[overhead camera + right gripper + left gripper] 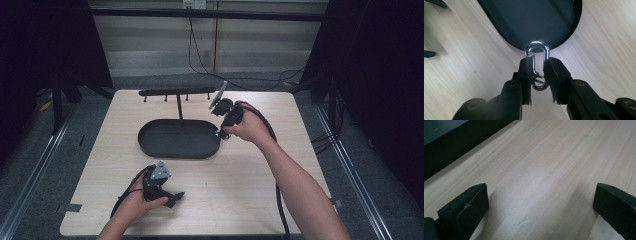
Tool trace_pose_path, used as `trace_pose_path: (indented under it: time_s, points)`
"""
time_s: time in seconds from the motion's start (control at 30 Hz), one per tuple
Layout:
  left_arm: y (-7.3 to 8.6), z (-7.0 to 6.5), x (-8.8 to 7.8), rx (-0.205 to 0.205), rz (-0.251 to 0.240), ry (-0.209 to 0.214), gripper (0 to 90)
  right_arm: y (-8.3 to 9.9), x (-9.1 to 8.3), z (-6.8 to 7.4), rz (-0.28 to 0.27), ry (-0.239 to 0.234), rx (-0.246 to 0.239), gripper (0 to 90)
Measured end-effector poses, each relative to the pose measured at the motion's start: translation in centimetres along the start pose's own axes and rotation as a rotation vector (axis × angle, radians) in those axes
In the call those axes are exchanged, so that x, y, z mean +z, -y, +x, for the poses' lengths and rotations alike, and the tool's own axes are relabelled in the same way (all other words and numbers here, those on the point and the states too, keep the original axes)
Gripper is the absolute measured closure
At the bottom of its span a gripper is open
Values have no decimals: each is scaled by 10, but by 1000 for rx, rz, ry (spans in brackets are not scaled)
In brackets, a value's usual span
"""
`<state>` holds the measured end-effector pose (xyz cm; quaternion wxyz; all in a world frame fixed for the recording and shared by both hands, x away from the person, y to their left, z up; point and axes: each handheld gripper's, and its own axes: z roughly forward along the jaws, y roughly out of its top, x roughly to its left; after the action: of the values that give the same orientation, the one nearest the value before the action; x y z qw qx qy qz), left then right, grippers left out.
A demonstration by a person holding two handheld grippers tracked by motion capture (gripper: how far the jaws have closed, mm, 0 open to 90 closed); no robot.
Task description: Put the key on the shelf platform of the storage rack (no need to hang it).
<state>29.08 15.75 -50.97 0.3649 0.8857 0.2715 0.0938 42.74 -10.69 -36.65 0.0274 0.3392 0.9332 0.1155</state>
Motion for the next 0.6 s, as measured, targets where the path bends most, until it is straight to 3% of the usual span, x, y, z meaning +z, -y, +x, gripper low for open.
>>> trace_pose_path:
  time_s: [0.6]
  points:
    - [0, 0, 0, 1, 0, -1, 0, -23, 14, 3, -1, -13, -25, 732]
